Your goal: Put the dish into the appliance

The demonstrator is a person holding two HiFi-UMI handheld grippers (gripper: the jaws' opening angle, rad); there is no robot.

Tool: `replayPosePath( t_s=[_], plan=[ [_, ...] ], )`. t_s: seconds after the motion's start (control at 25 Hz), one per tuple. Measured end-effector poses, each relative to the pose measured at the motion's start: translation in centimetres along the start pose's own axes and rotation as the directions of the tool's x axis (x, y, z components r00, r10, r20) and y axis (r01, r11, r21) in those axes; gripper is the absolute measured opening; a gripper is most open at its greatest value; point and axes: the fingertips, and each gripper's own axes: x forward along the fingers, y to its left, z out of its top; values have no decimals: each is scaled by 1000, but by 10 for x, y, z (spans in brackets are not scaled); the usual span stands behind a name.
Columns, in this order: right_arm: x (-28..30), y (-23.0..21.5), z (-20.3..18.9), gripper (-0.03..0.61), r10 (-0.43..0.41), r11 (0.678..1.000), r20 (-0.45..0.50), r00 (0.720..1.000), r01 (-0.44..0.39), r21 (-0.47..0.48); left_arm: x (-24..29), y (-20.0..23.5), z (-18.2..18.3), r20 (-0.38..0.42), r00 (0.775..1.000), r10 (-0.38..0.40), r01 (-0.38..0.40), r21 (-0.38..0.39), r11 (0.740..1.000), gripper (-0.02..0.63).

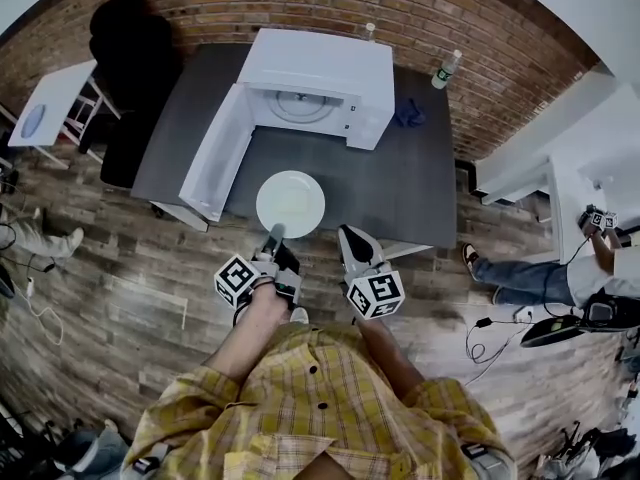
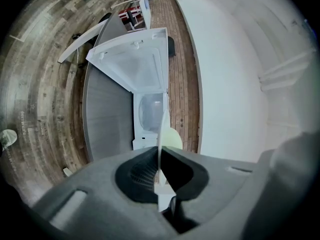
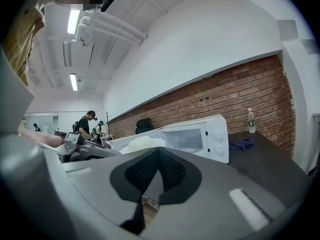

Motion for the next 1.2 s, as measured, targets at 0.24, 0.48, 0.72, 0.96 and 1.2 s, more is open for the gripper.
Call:
replayPosePath(
  t_s=[0.24,0.48,0.72,0.96,1.2],
  plan=[
    [7,-2,7,3,-26,1000,0,1000,26,-8,6,-4,8,-24,1000,1,-1,4,1000,9],
    [6,-10,12,3,-54,998,-1,999,54,-23,12,-7,12,-24,1000,-10,10,-13,1000,8],
    [13,-18,10,3,-44,999,6,999,44,-22,22,-3,14,-17,1000,-3,3,-1,1000,8],
    [38,-35,17,3,-31,999,18,999,32,-21,43,-4,21,10,1000,-7,7,-10,1000,8],
    [65,-57,20,3,-26,1000,13,1000,26,3,72,0,32,19,1000,-12,12,-5,1000,8]
  ],
)
